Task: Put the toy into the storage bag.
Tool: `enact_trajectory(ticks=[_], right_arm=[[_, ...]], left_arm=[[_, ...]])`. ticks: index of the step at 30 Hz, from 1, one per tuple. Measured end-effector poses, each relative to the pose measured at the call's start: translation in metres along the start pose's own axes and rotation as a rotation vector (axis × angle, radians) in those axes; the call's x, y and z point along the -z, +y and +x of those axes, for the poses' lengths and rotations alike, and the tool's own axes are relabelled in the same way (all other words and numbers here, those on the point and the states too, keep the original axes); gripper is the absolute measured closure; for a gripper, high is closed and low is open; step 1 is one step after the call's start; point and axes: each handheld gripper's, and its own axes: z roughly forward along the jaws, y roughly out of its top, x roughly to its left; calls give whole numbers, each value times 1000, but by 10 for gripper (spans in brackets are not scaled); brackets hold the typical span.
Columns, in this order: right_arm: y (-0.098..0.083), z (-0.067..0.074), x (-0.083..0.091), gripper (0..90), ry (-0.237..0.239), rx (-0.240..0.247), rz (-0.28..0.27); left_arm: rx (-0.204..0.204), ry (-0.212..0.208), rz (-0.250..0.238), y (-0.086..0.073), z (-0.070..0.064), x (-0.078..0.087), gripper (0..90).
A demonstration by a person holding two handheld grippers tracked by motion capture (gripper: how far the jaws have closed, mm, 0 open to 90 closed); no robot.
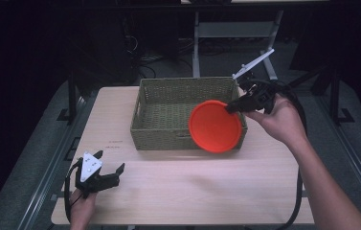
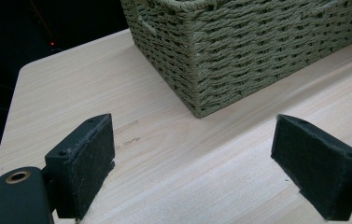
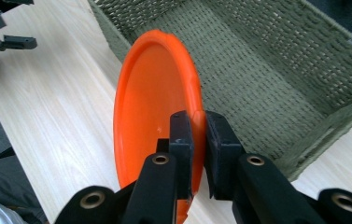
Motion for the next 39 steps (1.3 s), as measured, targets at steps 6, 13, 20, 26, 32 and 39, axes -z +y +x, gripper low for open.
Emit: enact_trajectory(ticks=[6, 13, 20, 26, 32, 39], right_arm=[[12, -7, 3, 819, -15, -4, 9], [28, -15, 2, 819, -34, -8, 29], [44, -22, 0, 820, -49, -6, 24], [54, -32, -5, 820, -57, -18, 17], [62, -42, -10, 820, -74, -36, 8], [66, -56, -17, 820, -93, -58, -10]], left_arm=[[2, 1, -2, 0, 1, 0, 128], [4, 2, -3, 0, 0, 0, 128], [-13, 2, 7, 0, 0, 0, 128], [-1, 10, -3, 0, 2, 0, 128], [2, 9, -3, 0, 2, 1, 128], [-5, 5, -4, 0, 0, 1, 128]])
